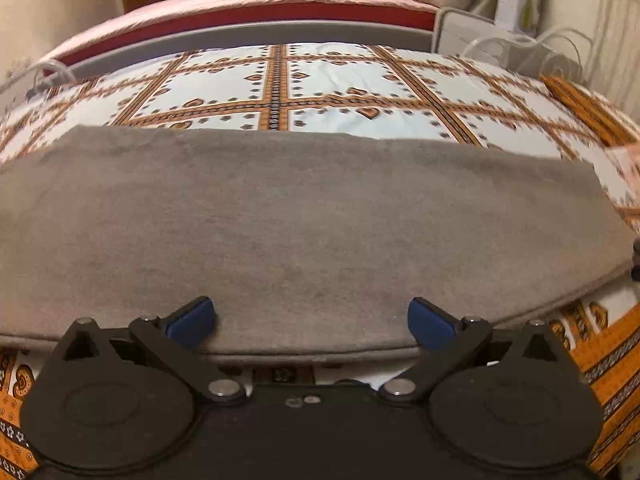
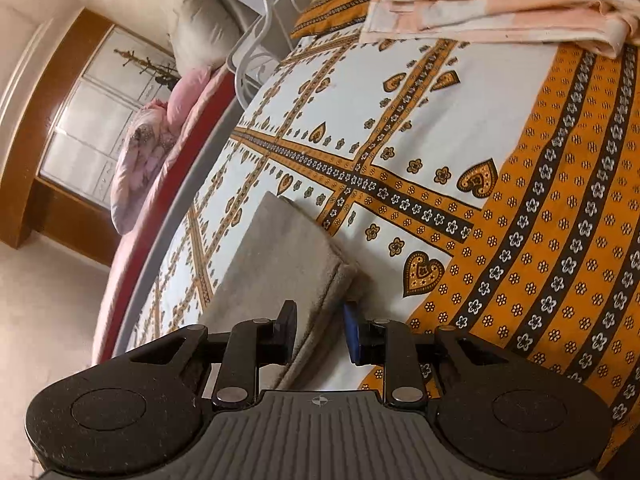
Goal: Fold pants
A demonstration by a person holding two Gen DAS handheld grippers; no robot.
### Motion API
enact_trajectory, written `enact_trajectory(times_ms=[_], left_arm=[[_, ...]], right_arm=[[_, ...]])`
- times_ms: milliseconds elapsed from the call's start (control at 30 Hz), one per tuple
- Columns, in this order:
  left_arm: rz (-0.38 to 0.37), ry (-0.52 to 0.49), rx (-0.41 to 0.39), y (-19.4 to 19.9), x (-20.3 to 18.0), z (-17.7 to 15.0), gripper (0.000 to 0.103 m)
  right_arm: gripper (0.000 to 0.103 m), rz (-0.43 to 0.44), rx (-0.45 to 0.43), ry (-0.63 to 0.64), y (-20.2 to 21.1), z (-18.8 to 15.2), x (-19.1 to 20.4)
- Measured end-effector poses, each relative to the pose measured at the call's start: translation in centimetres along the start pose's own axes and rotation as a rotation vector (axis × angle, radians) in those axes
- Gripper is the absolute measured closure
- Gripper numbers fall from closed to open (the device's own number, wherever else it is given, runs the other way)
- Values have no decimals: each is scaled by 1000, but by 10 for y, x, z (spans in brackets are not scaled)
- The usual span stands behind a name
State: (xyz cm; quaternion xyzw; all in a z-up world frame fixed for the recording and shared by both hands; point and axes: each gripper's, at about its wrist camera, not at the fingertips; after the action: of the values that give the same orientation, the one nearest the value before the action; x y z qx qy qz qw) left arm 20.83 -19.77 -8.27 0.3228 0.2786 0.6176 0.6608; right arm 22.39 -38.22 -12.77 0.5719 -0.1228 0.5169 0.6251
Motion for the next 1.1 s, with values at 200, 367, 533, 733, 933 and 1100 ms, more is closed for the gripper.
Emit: enact_trajectory(times_ms=[200, 367, 533, 733, 933, 1100], left_arm=[[10, -5, -25, -2, -2, -4, 6], [15, -3, -35, -2, -3, -6, 6], [37, -14, -52, -4, -7, -7, 6], [-30, -26, -111, 15, 71, 7, 9], [241, 78, -141, 58, 308, 20, 6], [364, 328, -196, 103, 443, -12, 6]], right_arm=[[76, -33, 5, -1, -9, 2, -1], [74, -46, 19, -50, -7, -1, -5], [62, -31, 25, -55, -18, -3, -1], [93, 9, -30, 171, -13, -1, 49], [93, 73, -31, 501, -30, -47, 164], [93, 202, 11, 728, -50, -139, 260]])
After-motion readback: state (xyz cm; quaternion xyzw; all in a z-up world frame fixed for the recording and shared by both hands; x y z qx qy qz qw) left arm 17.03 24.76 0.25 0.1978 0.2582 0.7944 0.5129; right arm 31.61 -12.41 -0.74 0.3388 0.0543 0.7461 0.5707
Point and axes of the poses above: each gripper's, at about its wrist camera, not at the fingertips, and y roughly against the way its jaws point, x to its left, z to its top, and after that the axes turned 1 degree about -y, right-handed
